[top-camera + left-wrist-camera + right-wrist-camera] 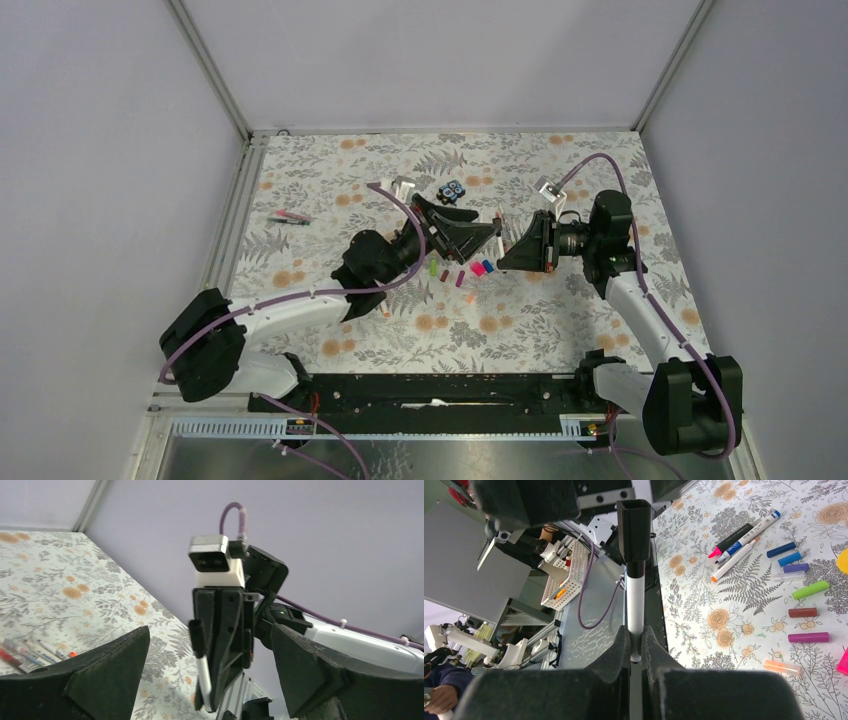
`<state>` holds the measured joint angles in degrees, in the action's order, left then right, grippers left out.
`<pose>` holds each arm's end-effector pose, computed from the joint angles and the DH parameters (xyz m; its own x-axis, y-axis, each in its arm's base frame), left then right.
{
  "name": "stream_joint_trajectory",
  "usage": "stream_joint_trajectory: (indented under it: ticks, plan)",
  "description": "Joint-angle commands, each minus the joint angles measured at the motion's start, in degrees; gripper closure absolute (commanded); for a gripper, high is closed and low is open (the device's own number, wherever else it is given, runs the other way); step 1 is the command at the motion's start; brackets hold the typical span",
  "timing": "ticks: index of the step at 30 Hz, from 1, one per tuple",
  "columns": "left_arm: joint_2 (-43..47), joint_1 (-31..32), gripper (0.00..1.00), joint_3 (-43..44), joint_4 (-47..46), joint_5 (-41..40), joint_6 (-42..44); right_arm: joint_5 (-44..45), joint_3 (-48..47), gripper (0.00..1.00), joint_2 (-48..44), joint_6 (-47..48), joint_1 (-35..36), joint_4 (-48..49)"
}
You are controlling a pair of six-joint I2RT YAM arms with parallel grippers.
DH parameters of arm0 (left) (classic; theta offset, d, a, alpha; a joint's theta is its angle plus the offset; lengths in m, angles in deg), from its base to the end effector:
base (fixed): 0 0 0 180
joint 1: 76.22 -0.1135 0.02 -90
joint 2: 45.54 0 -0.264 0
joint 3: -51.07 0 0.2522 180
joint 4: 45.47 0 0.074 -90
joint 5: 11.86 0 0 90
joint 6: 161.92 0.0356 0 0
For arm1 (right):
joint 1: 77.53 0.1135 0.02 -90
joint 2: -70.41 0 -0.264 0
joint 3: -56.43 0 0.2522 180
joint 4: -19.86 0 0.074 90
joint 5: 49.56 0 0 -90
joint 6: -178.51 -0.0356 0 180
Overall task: Open the pen caps
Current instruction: Open the pen cap from the pen.
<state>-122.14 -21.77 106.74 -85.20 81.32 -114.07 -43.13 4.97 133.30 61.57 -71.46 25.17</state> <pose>0.1717 -0.2437 0.3155 -0.4267 -0.5553 -0.7138 0.7506 0.2228 -0.6220 0.2194 0.0589 0.2902 -0.5450 -0.0069 -0.8384 -0.8384 0.0112 0.5449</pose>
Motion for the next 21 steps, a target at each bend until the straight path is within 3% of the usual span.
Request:
stream_joint_trajectory:
  ticks: [1, 5, 9, 11, 18, 21]
  plan:
    - [-0.5, -4.0, 0.01, 4.1, 4.2, 8.3, -2.1, -2.3, 0.5, 1.0, -0.7, 3.2, 0.4, -0.1]
    - [-2.4, -4.7, 0.02, 7.5, 7.2, 11.8, -3.1, -2.2, 0.7, 1.0, -0.6, 3.4, 0.4, -0.3]
    - [-4.5, -4.6, 0.1, 9.2, 6.5, 13.8, -4.4, -2.2, 0.7, 1.0, -0.4, 3.4, 0.4, -0.4]
    - [-5.8, -4.6, 0.22, 9.8, 5.8, 14.7, -5.3, -2.2, 0.7, 1.0, -0.4, 3.4, 0.4, -0.4]
    - [-9.0, -4.6, 0.43, 12.5, 4.4, 17.9, -7.2, -2.3, 0.8, 1.0, -0.2, 3.5, 0.4, -0.5]
    - [-9.3, -4.7, 0.58, 12.8, 4.5, 18.1, -7.3, -2.3, 0.9, 1.0, -0.2, 3.6, 0.4, -0.5]
